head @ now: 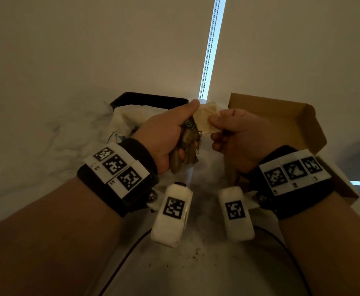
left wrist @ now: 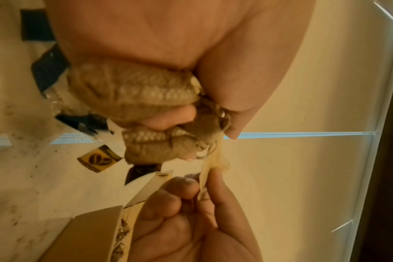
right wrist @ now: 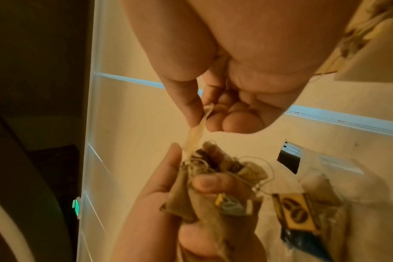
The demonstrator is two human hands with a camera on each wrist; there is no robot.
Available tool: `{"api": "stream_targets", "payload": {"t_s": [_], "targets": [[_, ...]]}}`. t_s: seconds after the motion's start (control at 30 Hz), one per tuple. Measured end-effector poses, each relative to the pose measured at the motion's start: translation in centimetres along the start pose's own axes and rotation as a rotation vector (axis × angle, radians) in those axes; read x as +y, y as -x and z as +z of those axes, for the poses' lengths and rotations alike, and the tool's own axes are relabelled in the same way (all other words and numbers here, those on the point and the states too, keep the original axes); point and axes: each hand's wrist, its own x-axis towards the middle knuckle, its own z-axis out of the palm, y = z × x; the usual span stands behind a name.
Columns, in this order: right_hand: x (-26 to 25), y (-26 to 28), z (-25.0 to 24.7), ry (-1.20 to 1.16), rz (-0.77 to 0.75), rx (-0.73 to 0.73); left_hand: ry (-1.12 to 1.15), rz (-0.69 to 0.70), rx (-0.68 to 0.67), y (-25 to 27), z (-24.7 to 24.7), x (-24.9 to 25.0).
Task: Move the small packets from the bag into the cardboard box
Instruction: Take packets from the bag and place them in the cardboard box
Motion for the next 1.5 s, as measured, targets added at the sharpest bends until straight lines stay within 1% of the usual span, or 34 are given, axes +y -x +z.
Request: {"api": "stream_targets", "payload": {"t_s": [0.1,0.2,0.27,0.33,0.43,0.57,0.67,0.8,0.93,1.03,1.17,1.4,1.5], "targets": [[-0.2,0.2,-0.9,-0.112,-0.021,0.032,0.029,-0.006,0.028,-0.2,0.1,0.0],[-0.2,0.3,-1.3,-0.120,-0.037,0.046,0.035,0.019,0.059,-0.3,0.1,0.1],[-0.1,0.3,-1.3,-0.107,-0.056,0.066,0.010,0.041,0.049,-0.2,0.0,0.0],[-0.1,0.4,-1.1,-0.111,-0.071,0.081,-0.047,0.066,0.004,-0.1,0.0,-0.2],[0.0,0.7,-0.7,-0.111,-0.059,0.051,-0.154,0.127,-0.060,0.1,0.2,-0.5],[-0.1,1.0,-0.3,-0.136,-0.049,0.061,-0.178,0.167,-0.033,0.2,0.3,-0.6],[-0.1,1.1,-0.2,-0.150,-0.084,0.082,-0.207,0.179,-0.002,0.0,0.2,-0.7],[0.0,1.1,-0.3,-0.049,-0.161,0.094,-0.178,0.173,0.024,-0.1,0.2,-0.7],[-0.2,1.4,-0.3,0.054,-0.214,0.035,-0.178,0.176,0.029,0.0,0.1,-0.6],[-0.1,1.4,-0.3,0.075,-0.204,0.037,-0.170,0.165,0.015,0.2,0.2,-0.5],[-0.2,1.2,-0.4,0.059,-0.187,0.056,-0.121,0.127,0.041,0.4,0.3,-0.3],[-0.4,1.2,-0.5,0.051,-0.174,0.052,-0.155,0.129,0.037,0.2,0.3,-0.4],[-0.6,1.3,-0.6,0.028,-0.142,0.087,-0.129,0.098,0.062,0.1,0.3,-0.3]]}}
